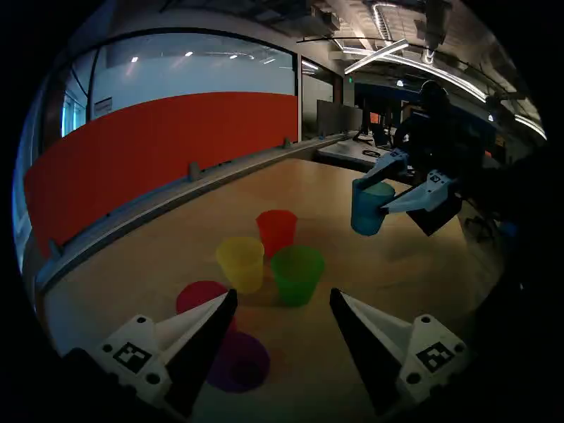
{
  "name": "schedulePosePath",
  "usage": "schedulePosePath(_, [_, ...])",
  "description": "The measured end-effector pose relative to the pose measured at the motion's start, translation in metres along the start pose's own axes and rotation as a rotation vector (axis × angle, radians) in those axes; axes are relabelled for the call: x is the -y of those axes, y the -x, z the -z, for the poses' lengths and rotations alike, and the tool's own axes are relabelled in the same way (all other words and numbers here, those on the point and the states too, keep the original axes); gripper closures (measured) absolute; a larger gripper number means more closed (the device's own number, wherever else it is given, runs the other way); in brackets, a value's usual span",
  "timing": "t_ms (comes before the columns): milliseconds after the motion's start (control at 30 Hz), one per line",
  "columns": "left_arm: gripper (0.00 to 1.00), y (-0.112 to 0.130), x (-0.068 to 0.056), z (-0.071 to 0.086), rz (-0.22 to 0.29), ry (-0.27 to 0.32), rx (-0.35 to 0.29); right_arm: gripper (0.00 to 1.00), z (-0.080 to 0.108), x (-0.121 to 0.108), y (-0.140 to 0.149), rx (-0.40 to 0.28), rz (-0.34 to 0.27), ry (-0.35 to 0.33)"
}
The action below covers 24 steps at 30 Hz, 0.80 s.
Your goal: Pour water
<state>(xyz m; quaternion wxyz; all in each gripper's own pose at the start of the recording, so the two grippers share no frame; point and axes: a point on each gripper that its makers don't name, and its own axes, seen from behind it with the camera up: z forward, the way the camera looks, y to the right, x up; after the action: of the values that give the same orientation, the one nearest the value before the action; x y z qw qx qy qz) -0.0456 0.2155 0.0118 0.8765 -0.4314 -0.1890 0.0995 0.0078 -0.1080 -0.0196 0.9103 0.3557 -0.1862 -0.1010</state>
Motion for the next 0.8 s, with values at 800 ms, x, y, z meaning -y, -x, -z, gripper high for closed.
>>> schedulePosePath(800, [0.03,0.001,-0.025,-0.013,-0.022,0.026,0.021,0.09,0.061,0.001,-0.075,-0.195,0.022,0.051])
